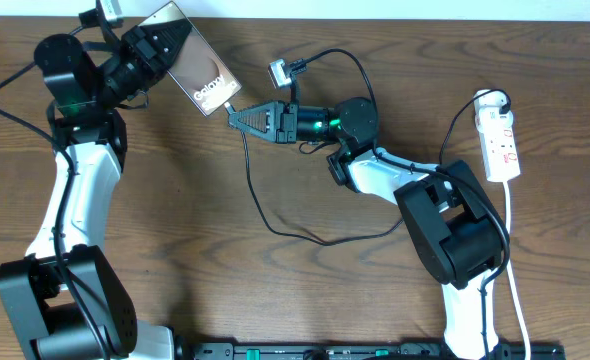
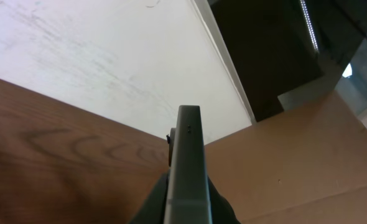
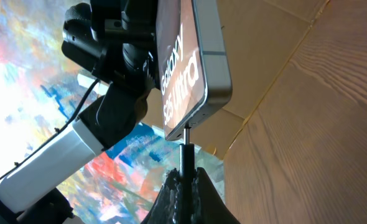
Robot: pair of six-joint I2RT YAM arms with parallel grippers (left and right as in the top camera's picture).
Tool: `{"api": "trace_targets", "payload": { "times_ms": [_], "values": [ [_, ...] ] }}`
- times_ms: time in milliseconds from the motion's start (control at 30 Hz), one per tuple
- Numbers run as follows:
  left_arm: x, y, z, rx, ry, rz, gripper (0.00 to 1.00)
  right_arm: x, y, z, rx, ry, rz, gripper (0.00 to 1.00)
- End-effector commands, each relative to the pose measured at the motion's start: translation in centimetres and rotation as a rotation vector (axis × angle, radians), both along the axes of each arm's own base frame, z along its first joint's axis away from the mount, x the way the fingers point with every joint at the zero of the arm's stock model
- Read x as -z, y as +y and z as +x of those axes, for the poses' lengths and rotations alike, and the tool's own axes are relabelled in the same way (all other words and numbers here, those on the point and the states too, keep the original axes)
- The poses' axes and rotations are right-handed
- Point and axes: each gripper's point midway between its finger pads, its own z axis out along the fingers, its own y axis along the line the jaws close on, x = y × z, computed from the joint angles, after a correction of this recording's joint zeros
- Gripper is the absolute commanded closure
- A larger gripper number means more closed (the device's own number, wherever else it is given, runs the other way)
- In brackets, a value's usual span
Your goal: Plug charger to phone and switch on socket
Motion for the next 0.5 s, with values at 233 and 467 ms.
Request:
{"api": "trace_targets", "payload": {
  "times_ms": [233,467],
  "values": [
    [-1.1,-2.1,-1.1,0.102,-0.045,0.010,0.93,-0.9,-0.1,0.8,0.041,-0.018,0.027,0.99],
    [-1.1,-3.2,-2.6,0.212,-0.046,0.009,0.93,-0.9,-0.5,1.0,0.040,-0.021,0.022,0.99]
  ]
}}
